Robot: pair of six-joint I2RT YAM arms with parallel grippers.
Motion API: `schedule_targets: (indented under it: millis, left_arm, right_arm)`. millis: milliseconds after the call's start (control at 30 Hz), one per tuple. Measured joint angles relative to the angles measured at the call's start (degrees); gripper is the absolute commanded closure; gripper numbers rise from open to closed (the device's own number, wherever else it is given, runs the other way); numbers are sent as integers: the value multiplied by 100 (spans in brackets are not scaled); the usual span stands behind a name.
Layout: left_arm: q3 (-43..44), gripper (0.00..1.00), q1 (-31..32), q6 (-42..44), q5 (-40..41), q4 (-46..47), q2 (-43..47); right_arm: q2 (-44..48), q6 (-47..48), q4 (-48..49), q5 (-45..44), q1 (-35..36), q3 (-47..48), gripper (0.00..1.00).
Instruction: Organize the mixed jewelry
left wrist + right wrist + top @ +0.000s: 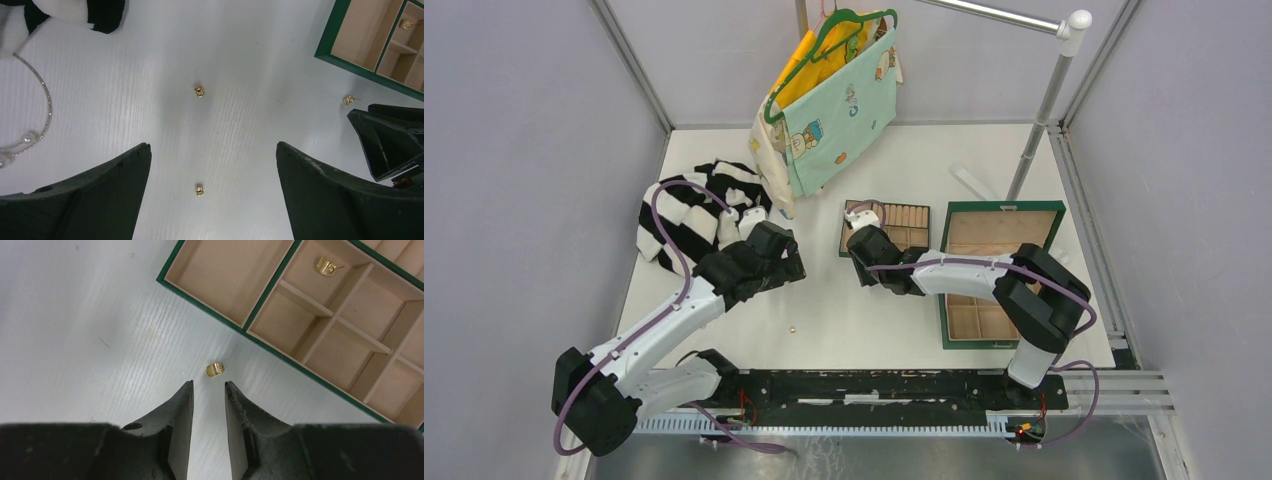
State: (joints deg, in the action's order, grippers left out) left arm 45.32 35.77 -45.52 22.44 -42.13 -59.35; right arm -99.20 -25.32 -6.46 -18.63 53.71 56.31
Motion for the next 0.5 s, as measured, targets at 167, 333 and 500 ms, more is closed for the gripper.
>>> schedule_targets:
  millis: [167,333,500]
  left_arm:
    - [0,0,0,0,0,-2,-37]
    - [0,0,0,0,0,-2,-39]
    - [0,0,0,0,0,-7,-39]
  right_arm:
    - [-85,-122,177,-7,-48,4,65]
    - [-133,-199,271,-22,-92,4,67]
    - [-166,-282,313,-42,-142,4,69]
